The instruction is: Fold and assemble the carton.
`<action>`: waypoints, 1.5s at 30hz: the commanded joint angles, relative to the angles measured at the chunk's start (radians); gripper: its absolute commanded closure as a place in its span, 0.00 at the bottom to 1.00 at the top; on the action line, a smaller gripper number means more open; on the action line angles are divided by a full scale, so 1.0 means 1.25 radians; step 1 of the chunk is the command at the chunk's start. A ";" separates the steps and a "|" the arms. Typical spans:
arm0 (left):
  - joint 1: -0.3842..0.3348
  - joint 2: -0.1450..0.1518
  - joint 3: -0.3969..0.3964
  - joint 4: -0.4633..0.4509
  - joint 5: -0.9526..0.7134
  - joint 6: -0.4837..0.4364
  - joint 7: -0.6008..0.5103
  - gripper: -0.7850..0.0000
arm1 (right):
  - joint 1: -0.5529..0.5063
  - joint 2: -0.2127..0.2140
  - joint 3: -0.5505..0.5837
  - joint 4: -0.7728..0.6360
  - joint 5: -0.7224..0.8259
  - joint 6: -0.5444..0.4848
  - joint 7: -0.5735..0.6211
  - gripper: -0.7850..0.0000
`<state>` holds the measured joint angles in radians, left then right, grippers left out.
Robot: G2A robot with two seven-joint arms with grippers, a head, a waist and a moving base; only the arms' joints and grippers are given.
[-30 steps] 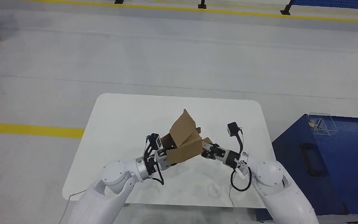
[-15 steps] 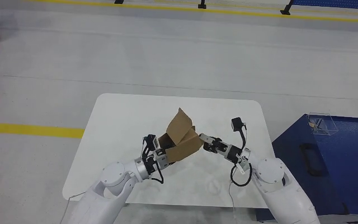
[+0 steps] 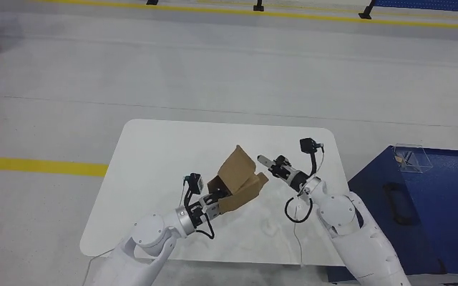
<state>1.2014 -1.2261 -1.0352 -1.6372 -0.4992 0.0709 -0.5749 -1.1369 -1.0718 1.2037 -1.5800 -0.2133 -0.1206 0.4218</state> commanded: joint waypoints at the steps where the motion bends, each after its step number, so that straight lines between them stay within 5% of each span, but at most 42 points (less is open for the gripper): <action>1: 0.006 0.000 0.001 -0.006 0.020 -0.003 0.014 1.00 | 0.009 -0.005 -0.019 0.010 -0.011 0.004 -0.006 0.00; 27: 0.000 -0.011 -0.001 0.019 -0.024 0.042 0.025 1.00 | 0.000 -0.032 -0.092 0.000 -0.064 0.027 -0.019 0.00; 33: -0.003 -0.011 -0.014 0.020 -0.045 0.033 0.003 1.00 | -0.004 -0.031 -0.041 0.001 0.023 0.014 -0.006 0.00; 38: -0.008 -0.012 -0.031 0.031 -0.113 0.025 -0.055 1.00 | -0.015 -0.026 0.030 0.023 0.204 0.029 0.094 0.00; 45: -0.023 -0.014 -0.048 0.055 -0.188 0.012 -0.125 1.00 | -0.031 -0.019 0.033 0.056 0.224 0.074 0.232 0.00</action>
<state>1.1759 -1.2435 -1.0944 -1.5730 -0.7329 0.0855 -0.7267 -1.1748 -1.0955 1.2521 -1.5131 0.0470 -0.0310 0.6814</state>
